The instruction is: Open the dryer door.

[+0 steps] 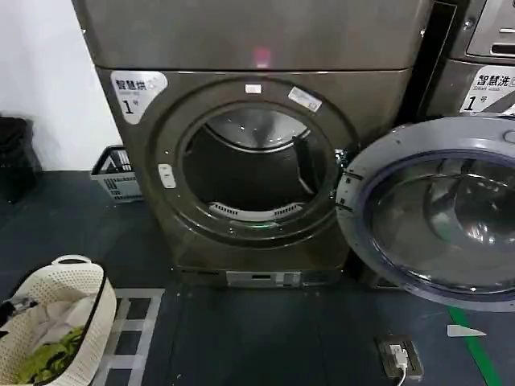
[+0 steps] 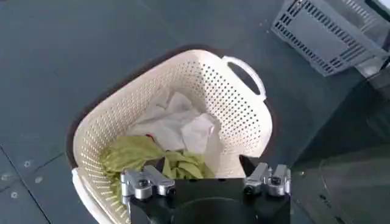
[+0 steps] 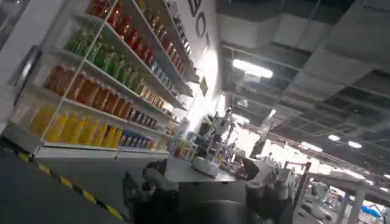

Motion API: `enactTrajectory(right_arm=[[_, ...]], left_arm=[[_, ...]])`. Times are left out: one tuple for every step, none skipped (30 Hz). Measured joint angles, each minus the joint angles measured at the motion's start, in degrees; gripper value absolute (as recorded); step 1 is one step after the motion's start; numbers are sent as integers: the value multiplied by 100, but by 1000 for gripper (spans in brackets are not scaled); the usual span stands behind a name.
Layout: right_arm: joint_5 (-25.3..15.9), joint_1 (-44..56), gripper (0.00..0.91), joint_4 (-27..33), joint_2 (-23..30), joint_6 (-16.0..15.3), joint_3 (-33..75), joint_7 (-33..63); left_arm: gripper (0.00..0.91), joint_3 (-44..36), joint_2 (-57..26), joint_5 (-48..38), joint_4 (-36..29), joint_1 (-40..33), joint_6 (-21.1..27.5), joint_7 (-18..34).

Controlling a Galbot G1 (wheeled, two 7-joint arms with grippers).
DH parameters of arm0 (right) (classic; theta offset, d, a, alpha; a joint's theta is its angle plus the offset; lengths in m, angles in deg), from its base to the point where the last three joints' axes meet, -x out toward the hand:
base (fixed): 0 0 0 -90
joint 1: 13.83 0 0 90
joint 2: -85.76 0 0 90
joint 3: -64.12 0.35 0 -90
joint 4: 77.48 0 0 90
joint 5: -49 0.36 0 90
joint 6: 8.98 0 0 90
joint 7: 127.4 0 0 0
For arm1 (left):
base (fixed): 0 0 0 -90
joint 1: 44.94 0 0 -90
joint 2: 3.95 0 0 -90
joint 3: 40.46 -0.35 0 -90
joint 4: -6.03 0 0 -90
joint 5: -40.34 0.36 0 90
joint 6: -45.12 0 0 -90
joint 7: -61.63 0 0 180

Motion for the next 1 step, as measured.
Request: enactTrajectory(right_arm=[[-1,0,907,0,0,0,0,0]], left_arm=[[907,-6,1,-1,4,0,0,-1]])
